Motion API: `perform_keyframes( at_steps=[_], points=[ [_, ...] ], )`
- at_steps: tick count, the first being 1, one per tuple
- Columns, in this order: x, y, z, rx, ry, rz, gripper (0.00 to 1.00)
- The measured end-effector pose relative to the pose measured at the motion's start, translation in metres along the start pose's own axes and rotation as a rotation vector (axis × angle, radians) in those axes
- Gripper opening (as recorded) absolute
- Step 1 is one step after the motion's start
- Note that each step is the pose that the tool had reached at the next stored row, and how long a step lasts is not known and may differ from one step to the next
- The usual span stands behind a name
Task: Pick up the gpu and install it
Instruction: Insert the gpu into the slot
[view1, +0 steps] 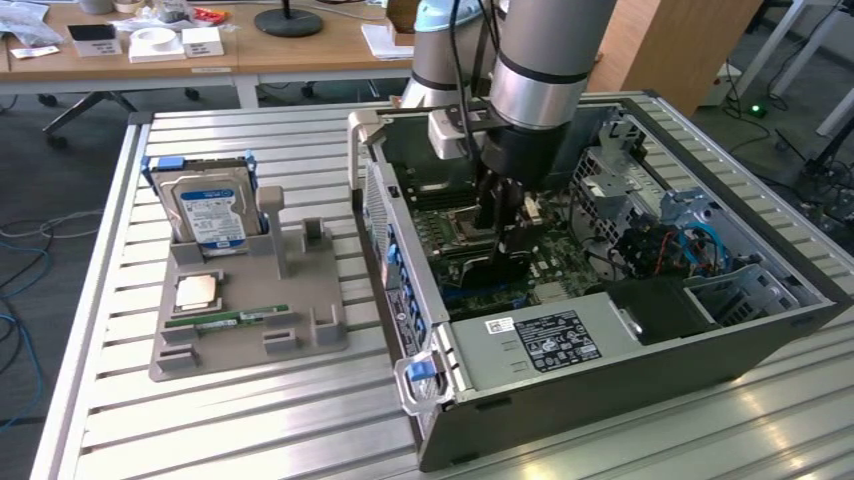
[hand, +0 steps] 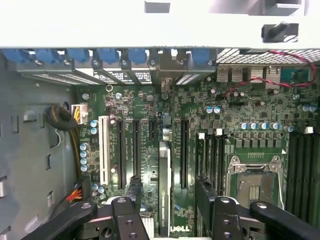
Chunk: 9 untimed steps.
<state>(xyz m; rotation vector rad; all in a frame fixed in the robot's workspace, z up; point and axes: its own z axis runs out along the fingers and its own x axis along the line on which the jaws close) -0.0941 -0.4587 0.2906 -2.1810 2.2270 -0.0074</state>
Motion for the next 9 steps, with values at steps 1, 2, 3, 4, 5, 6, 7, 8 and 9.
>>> perform_keyframes(
  at_steps=[1, 2, 3, 4, 5, 6, 7, 8, 9],
  points=[
    [0.0, 0.0, -0.0018, 0.0, 0.0, 0.0, 0.57],
    [0.0, -0.0001, -0.0036, 0.0, 0.0, 0.0, 0.57],
    [0.0, -0.0001, -0.0054, 0.0, 0.0001, 0.0, 0.57],
    [0.0, -0.0001, -0.0072, 0.0, 0.0001, 0.0, 0.57],
    [0.0, -0.0002, -0.0091, 0.0, 0.0001, 0.0, 0.57],
    [0.0, -0.0002, -0.0112, 0.0, 0.0002, 0.0, 0.57],
    [-0.001, -0.0003, -0.0132, 0.0, 0.0001, 0.0, 0.57],
    [-0.001, -0.0003, -0.0153, 0.0, 0.0002, 0.0, 0.57],
    [-0.001, -0.0004, -0.0174, 0.0, 0.0002, 0.0, 0.57]
  ],
)
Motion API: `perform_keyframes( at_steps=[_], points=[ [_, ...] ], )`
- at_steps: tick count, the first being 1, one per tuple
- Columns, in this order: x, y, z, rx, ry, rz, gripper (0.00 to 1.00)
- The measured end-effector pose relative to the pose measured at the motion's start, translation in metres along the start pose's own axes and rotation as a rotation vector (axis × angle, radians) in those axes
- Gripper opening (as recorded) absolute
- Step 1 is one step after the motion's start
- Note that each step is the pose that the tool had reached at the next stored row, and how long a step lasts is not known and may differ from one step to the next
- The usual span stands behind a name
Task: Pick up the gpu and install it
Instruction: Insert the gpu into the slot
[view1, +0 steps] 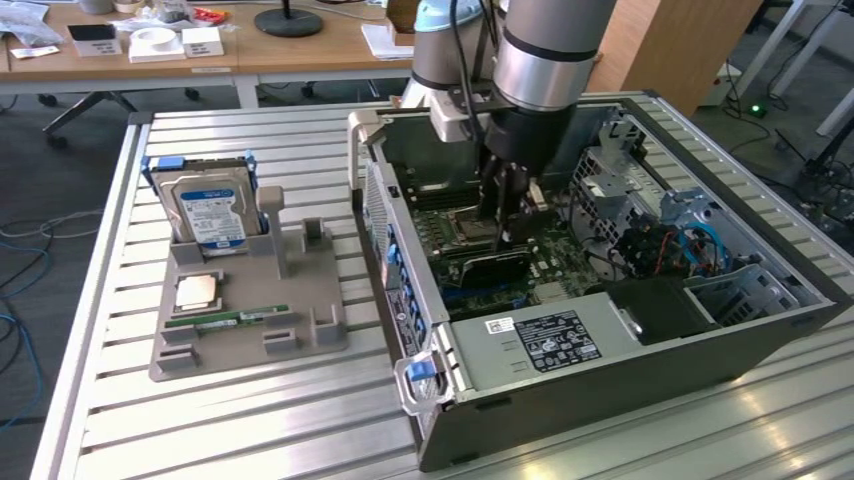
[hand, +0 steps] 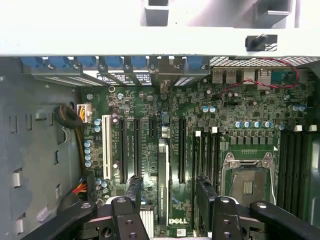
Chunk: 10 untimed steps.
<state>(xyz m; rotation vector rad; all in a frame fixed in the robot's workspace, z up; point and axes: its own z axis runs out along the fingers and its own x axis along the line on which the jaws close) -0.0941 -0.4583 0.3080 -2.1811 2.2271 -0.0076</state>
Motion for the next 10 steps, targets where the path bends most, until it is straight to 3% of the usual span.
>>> perform_keyframes(
  at_steps=[10],
  points=[
    [0.0, -0.0004, -0.0212, 0.0, 0.0001, 0.0, 0.57]
  ],
)
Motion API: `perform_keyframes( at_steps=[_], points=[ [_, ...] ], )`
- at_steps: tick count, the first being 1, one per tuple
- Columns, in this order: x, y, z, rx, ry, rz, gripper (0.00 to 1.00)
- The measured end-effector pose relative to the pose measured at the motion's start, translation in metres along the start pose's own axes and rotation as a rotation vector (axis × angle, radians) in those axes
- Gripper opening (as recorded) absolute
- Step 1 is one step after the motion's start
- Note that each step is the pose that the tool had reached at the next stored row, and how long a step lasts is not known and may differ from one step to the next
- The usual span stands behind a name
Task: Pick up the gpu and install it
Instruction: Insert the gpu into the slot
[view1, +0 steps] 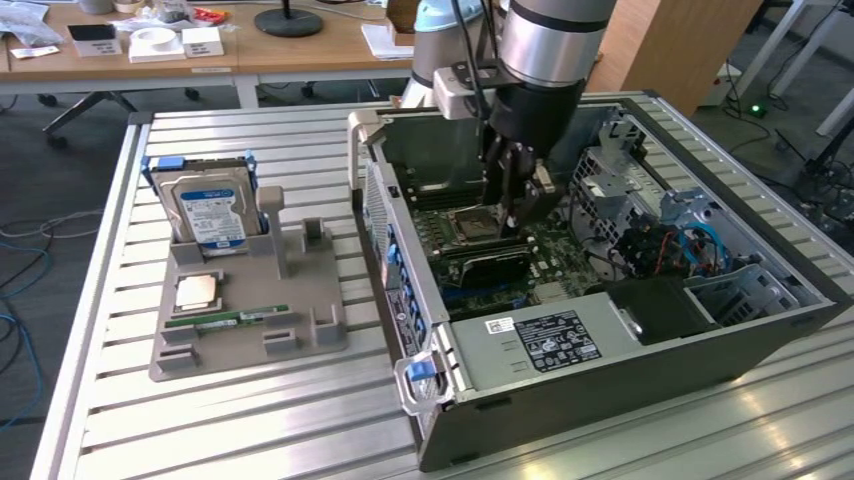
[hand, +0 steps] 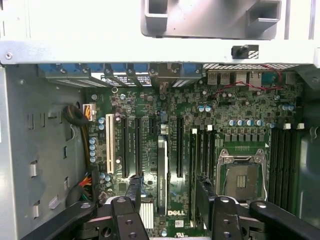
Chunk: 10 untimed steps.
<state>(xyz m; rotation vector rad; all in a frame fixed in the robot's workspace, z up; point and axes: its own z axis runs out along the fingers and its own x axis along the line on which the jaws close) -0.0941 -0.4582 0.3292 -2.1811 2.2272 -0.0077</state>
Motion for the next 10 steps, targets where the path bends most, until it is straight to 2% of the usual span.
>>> perform_keyframes(
  at_steps=[6, 10],
  points=[
    [0.0, -0.0002, -0.0094, 0.0, 0.0, 0.0, 0.57],
    [0.0, -0.0003, -0.0123, 0.0, 0.0, 0.0, 0.57]
  ],
)
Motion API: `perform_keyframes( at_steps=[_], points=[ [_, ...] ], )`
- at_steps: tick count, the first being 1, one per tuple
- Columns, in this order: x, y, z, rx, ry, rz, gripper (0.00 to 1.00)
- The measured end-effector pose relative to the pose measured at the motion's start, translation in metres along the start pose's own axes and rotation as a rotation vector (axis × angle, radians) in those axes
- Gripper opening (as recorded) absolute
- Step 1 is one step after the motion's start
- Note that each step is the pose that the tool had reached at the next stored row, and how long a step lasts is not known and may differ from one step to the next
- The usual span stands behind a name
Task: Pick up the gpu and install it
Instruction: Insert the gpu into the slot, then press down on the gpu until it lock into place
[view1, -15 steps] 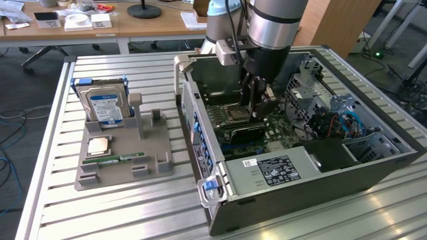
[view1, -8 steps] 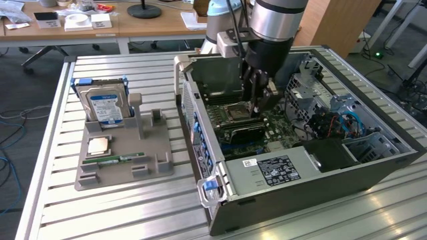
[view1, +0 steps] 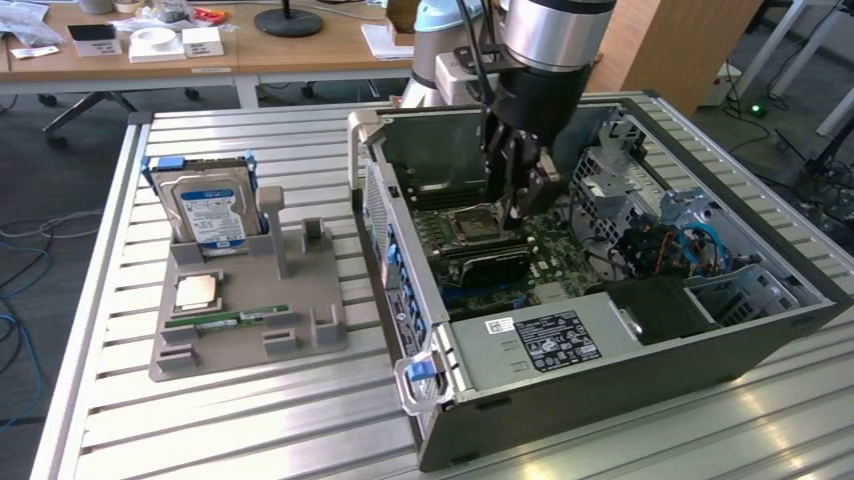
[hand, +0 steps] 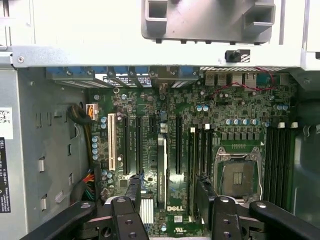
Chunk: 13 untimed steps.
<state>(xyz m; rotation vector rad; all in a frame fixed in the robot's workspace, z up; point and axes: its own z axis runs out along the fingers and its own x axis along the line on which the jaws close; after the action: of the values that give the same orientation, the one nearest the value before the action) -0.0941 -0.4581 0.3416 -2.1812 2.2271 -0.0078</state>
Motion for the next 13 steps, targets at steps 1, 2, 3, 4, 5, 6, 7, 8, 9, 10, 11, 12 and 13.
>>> perform_keyframes(
  at_steps=[1, 2, 3, 4, 5, 6, 7, 8, 9, 10, 11, 12, 13],
  points=[
    [0.0, 0.0, -0.0011, 0.0, 0.0, 0.0, 0.57],
    [0.0, 0.0, -0.002, 0.0, 0.0, 0.0, 0.57],
    [0.0, 0.0, -0.0023, 0.0001, -0.0001, 0.0, 0.57],
    [0.0, 0.0, -0.0023, 0.0001, -0.0002, 0.0, 0.57],
    [0.0, 0.0, -0.0024, 0.0, 0.0, 0.0, 0.57],
    [0.0, -0.0001, -0.0024, 0.0, 0.0, 0.0, 0.57],
    [0.0, -0.0001, -0.0024, 0.0, 0.0, 0.0, 0.57],
    [0.0, -0.0001, -0.0024, 0.0, -0.0001, 0.0, 0.57],
    [0.0, 0.0, -0.0024, 0.0, 0.0, 0.0, 0.57],
    [0.0, -0.0001, -0.0024, 0.0, -0.0001, 0.0, 0.57],
    [0.0, 0.0, -0.0024, 0.0, 0.0, 0.0, 0.57],
    [0.0, 0.0, -0.0024, 0.0, 0.0, 0.0, 0.57],
    [0.0, 0.0, -0.0024, 0.0, 0.0, 0.0, 0.57]
  ],
)
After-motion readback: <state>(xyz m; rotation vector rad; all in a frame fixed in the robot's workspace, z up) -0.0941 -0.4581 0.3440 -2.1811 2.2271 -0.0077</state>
